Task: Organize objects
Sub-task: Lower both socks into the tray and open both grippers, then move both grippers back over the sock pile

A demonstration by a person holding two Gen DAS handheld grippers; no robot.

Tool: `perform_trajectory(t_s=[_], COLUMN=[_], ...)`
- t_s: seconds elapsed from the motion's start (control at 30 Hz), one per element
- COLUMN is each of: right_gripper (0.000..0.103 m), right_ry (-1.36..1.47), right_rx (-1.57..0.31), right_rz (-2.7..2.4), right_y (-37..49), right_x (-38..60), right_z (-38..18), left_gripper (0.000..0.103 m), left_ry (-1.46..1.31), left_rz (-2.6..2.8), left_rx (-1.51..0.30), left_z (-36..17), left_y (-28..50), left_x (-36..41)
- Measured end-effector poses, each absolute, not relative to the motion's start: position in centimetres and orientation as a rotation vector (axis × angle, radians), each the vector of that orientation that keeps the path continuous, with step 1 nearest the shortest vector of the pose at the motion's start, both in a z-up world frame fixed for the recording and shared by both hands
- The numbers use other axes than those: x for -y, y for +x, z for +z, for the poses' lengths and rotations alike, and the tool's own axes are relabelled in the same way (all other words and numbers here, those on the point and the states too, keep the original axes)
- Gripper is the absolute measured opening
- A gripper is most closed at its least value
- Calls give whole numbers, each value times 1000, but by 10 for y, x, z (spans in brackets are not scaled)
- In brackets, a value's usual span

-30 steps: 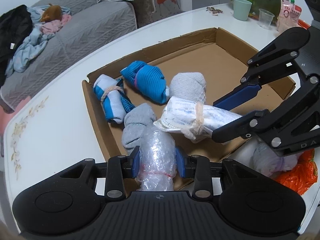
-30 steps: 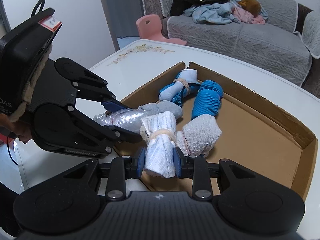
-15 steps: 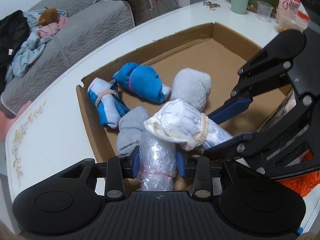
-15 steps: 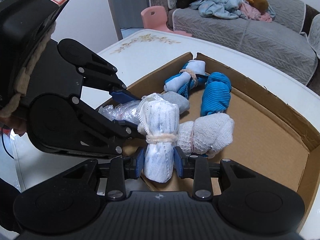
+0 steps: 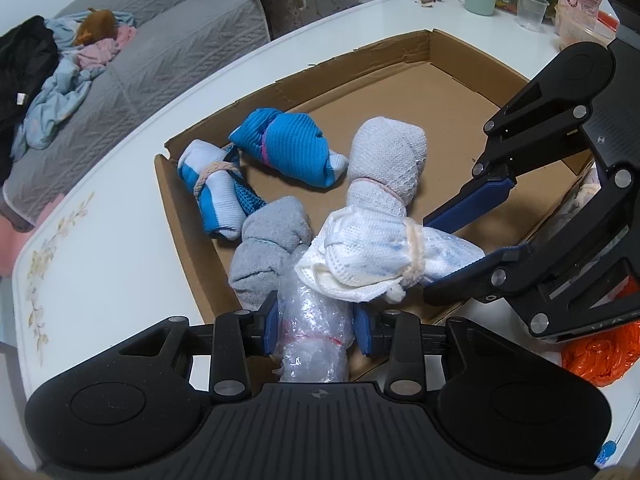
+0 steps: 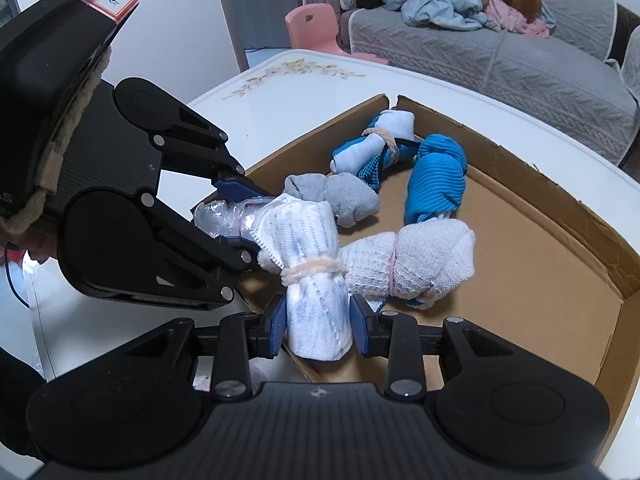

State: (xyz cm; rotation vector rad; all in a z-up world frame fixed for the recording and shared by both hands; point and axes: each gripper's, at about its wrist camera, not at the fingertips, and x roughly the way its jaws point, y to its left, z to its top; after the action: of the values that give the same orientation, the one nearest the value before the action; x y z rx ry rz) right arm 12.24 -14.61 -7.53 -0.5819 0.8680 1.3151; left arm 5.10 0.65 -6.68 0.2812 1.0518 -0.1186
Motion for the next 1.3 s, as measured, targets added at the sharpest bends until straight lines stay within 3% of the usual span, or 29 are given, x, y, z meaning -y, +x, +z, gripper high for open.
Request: perform_trajectory(t_s=[0.23, 0.43, 0.57, 0.67, 0.8, 0.9, 1.17, 1.3], right_gripper=[33, 33, 49, 61, 65, 68, 69, 80], right_ry=[-584, -584, -575, -584, -603, -596, -591, -585], right_rx=[-877, -880, -890, -887, -880, -891, -895, -895], right_rz=[1318, 1319, 1307, 1301, 1296, 1287, 1281, 1271], right_y=[125, 126, 131, 130, 127, 130, 133, 134], right_x=[145, 145, 146, 145, 143, 144, 146, 147], right_z=[-77, -76, -72, -70, -72, -73, -71, -70], left_gripper=[49, 66, 79, 84, 84, 91, 97, 99], left_ry=[285, 266, 232, 254, 278, 292, 244, 227], left_rz=[-119, -112, -111, -107, -87, -54, 26, 65], left_rx=[-1063, -1063, -1060, -1054, -1058, -1064, -1099, -1115], left_z=[-69, -68, -60, -58, -56, -55, -49, -45], left_y=[48, 46, 46, 46, 45, 46, 43, 40], left_x=[-8, -13, -15, -9, -6, -7, -20, -21])
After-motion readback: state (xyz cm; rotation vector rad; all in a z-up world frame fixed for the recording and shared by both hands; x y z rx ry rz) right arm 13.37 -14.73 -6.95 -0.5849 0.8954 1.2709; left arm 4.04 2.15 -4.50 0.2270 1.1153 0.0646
